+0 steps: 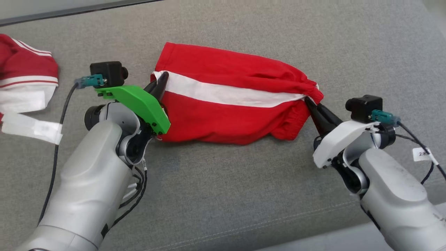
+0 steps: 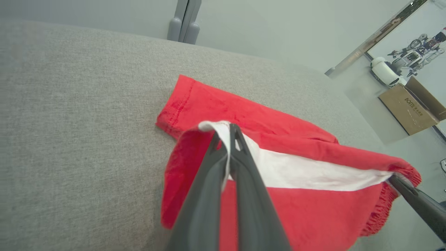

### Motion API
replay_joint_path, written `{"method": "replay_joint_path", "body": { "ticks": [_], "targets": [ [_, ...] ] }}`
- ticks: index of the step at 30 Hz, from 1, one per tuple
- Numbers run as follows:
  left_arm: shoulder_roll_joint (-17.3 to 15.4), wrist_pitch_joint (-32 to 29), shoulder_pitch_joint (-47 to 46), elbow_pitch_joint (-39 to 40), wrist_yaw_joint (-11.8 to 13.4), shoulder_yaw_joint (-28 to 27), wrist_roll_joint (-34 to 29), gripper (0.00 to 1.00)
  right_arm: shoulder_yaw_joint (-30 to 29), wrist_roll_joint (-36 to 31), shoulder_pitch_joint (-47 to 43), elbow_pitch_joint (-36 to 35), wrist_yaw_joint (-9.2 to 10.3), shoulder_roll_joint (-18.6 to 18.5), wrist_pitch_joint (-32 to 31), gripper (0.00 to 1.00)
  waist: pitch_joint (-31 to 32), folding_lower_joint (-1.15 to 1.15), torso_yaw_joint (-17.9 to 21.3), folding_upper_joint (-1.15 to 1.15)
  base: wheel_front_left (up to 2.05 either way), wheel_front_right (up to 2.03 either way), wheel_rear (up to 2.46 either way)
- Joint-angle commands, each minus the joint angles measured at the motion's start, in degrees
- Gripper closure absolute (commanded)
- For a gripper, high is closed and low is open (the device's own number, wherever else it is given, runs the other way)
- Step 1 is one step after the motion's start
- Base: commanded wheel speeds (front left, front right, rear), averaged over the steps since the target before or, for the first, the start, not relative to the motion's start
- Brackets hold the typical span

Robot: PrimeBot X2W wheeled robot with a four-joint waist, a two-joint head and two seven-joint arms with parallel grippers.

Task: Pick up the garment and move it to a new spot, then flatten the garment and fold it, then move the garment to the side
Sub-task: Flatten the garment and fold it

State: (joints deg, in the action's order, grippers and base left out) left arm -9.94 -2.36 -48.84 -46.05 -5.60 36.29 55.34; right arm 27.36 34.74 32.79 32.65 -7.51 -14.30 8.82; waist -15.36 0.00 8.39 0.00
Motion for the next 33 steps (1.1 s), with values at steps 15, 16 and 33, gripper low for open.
{"method": "replay_joint_path", "body": {
  "ticks": [15, 16, 33],
  "targets": [
    [-7.9, -1.7, 8.4, 24.6, 5.2, -8.0, 8.2, 1.0, 2.0, 6.5, 5.7, -16.5, 0.04, -11.8, -15.1, 1.0, 14.3, 0.0, -5.9, 0.0, 0.0, 0.0, 0.0],
    [-8.3, -2.0, 7.9, 26.0, 5.8, -8.4, 8.3, 1.0, 2.1, 6.6, 6.6, -17.3, 0.04, -12.3, -16.2, 1.0, 14.7, 0.0, -6.1, 0.0, 0.0, 0.0, 0.0],
    [-7.2, -3.2, -10.4, 24.0, 16.1, -13.1, 6.4, 1.0, 3.3, 5.5, 33.7, 0.4, 0.06, -5.6, -19.5, 1.0, 6.7, 0.0, -8.0, 0.0, 0.0, 0.0, 0.0]
  ]
}}
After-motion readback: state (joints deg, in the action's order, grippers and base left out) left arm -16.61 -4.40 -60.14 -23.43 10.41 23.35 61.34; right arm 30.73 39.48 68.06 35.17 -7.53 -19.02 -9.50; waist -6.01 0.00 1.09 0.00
